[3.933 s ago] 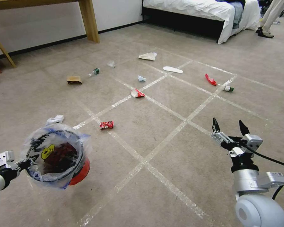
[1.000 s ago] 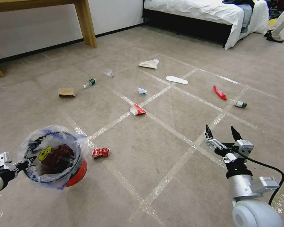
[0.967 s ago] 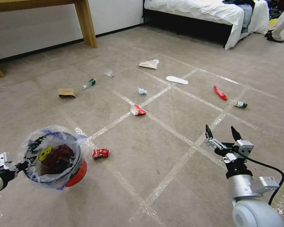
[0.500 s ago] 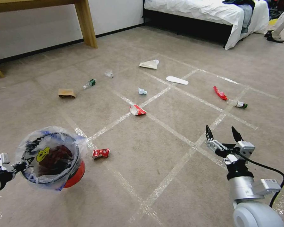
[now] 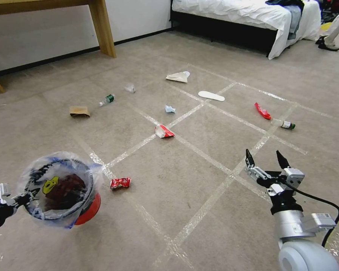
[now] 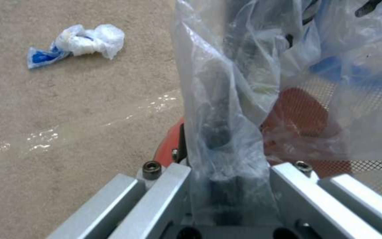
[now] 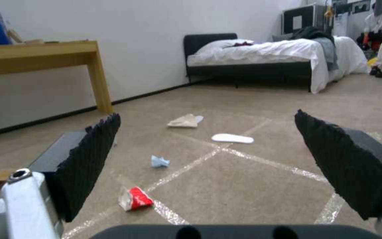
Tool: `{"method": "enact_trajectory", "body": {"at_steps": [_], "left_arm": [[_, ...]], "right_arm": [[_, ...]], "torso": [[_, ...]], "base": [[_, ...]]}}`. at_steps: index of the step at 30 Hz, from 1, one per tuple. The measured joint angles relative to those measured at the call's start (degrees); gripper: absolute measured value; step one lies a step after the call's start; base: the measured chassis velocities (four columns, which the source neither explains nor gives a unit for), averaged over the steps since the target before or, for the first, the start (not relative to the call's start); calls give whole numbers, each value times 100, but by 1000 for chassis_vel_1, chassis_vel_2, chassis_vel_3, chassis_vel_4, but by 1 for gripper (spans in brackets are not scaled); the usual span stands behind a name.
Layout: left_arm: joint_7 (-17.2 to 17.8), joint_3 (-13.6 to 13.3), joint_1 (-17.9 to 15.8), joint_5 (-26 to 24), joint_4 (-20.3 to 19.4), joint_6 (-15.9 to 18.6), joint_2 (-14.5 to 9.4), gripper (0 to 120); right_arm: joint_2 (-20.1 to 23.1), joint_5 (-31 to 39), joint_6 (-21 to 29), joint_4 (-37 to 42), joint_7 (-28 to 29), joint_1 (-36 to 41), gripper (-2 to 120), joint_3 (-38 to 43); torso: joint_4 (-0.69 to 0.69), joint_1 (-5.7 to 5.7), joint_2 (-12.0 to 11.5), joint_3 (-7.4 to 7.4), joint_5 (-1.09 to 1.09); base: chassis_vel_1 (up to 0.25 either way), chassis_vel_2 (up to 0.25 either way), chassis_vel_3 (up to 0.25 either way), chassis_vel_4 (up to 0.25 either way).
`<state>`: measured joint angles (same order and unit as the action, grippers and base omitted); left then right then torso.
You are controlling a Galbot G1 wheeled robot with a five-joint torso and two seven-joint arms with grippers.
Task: Pick up the trash bin and place the garbage on the floor into it.
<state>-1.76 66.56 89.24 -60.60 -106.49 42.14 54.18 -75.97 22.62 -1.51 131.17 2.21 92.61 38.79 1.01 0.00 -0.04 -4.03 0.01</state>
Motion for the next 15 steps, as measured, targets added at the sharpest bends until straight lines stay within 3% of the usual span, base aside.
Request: {"method": "enact_trajectory", "body": {"at_steps": [15], "left_arm": [[-2, -3, -21, 39, 142, 0, -23, 1]], "right_arm": [[69, 81, 33, -104, 13, -59, 100, 31]], "torso": [[0, 0, 0, 0, 0]], "base": [[0, 0, 0, 0]]}}
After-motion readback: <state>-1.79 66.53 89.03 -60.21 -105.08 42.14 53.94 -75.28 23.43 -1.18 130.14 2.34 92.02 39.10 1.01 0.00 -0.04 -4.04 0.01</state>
